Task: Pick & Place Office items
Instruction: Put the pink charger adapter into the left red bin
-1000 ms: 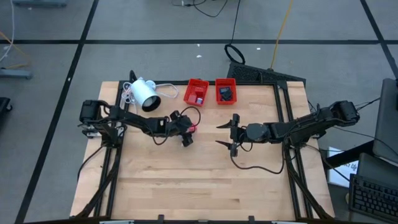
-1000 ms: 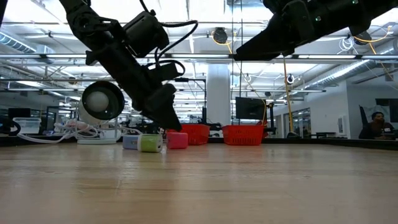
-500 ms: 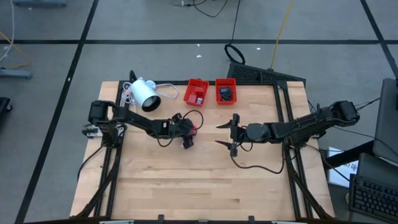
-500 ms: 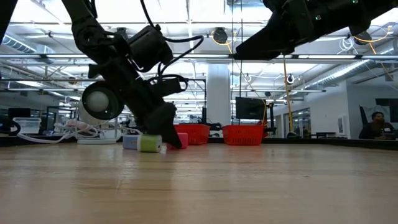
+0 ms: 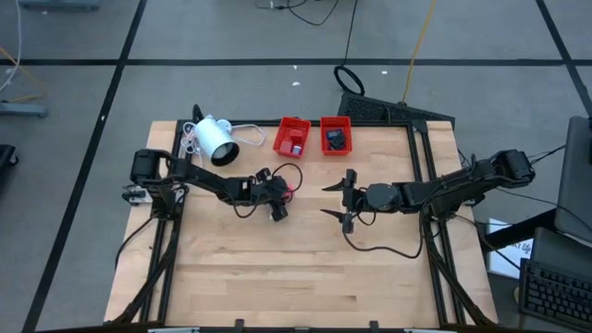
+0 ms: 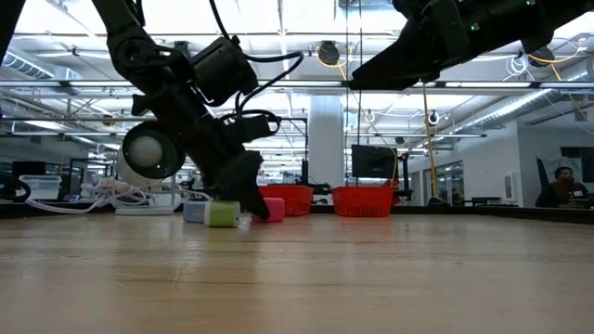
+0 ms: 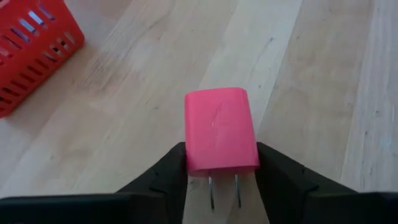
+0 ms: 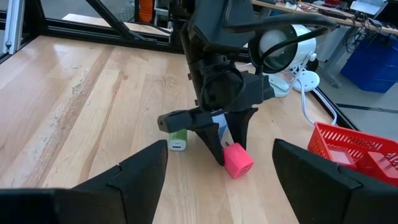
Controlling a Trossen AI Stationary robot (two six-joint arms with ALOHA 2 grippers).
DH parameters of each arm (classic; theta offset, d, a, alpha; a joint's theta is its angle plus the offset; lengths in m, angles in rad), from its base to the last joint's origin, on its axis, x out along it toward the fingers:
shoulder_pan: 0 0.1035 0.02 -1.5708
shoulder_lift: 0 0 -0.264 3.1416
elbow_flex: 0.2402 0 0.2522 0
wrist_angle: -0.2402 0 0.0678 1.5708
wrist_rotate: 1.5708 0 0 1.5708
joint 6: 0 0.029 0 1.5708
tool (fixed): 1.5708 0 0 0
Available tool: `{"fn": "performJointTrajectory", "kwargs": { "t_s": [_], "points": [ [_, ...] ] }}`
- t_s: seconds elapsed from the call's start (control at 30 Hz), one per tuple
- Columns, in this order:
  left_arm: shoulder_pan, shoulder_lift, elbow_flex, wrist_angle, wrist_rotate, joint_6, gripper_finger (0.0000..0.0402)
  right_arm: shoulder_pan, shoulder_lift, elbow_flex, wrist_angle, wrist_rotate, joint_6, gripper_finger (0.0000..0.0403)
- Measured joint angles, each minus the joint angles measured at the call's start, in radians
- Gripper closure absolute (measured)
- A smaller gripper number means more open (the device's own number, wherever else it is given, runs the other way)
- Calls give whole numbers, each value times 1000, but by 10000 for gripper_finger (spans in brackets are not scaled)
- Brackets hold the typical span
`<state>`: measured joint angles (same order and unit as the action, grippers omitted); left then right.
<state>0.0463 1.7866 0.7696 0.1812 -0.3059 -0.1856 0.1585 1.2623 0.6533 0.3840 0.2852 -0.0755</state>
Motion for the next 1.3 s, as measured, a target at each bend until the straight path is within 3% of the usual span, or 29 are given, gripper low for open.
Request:
{"fn": "performJointTrajectory", "kwargs": {
  "t_s": [0.4,0.53,0.77,1.07,1.3],
  "points": [
    [4,-20,11,-7,24,-31,242,0,0,0,0,0,3,124],
    [11,-81,24,-16,18,-53,226,0,0,0,0,0,3,124],
    [18,-206,26,-34,-71,-23,249,0,0,0,-7,1,3,124],
    [100,-298,29,7,-134,-18,241,-1,0,0,2,1,2,124],
    [217,-284,164,-113,-135,-39,248,-10,0,0,5,1,-18,124]
  ]
}}
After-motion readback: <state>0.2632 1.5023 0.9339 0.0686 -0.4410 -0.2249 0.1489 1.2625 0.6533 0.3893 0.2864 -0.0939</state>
